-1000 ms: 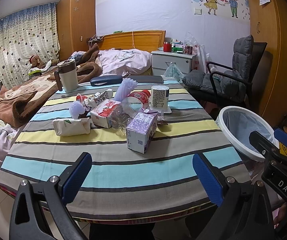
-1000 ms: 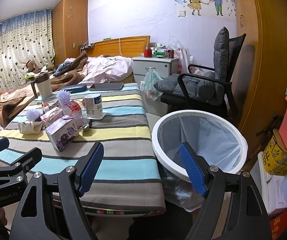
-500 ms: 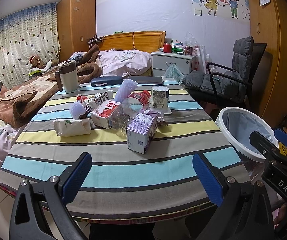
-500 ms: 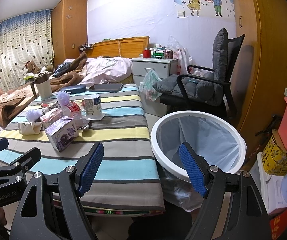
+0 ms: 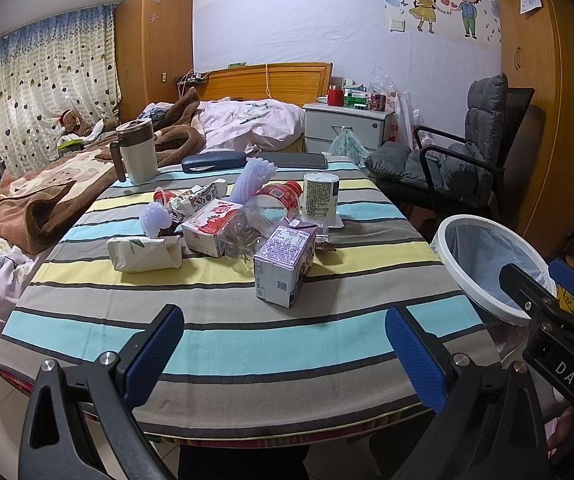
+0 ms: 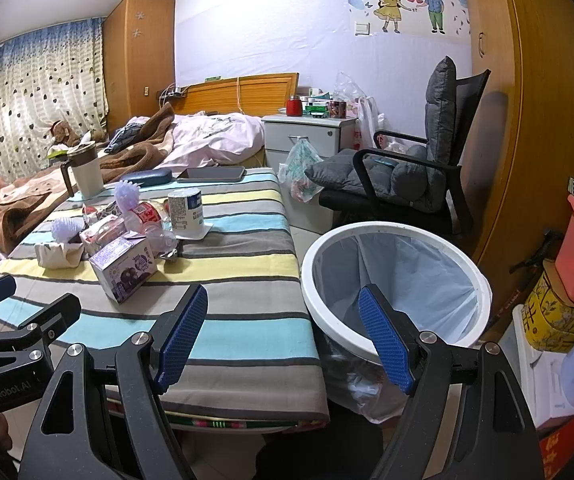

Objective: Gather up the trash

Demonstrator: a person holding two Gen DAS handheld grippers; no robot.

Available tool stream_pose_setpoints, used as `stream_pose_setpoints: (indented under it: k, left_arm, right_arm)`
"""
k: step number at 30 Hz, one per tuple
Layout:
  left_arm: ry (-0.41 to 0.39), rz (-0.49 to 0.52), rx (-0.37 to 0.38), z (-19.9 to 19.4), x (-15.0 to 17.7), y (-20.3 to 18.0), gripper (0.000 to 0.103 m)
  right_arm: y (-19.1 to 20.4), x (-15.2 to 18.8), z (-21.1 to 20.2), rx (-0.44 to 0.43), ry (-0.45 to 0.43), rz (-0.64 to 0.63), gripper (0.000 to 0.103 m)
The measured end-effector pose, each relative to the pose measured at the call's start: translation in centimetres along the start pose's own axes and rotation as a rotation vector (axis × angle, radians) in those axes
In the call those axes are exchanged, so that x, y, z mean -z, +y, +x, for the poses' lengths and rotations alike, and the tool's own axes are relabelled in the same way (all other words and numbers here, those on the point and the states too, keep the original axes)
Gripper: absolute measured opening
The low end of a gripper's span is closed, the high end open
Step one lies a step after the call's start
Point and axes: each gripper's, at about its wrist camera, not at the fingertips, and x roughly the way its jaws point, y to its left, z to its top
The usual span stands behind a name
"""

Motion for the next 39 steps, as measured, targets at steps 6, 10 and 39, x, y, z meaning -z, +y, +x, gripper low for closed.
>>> stream_pose_setpoints:
  k: [6,10,39]
  left_arm:
    - [-0.001,-0.002,0.0,0.0,0.0,0.0,0.102]
    - [-0.001,-0.002,0.0,0.0,0.0,0.1,0.102]
    - [0.013,-0.016,-0.022,0.7,0.1,2.1,0.102]
  right_arm:
    - [-0.2,-0.1,-0.1,0.002,-0.002,0.0,0.079]
    - [-0.2,-0.1,-0.1,0.002,0.0,0.0,0.079]
    - [0.5,0.0,0.8,-0.008,0.013,-0.01,0.079]
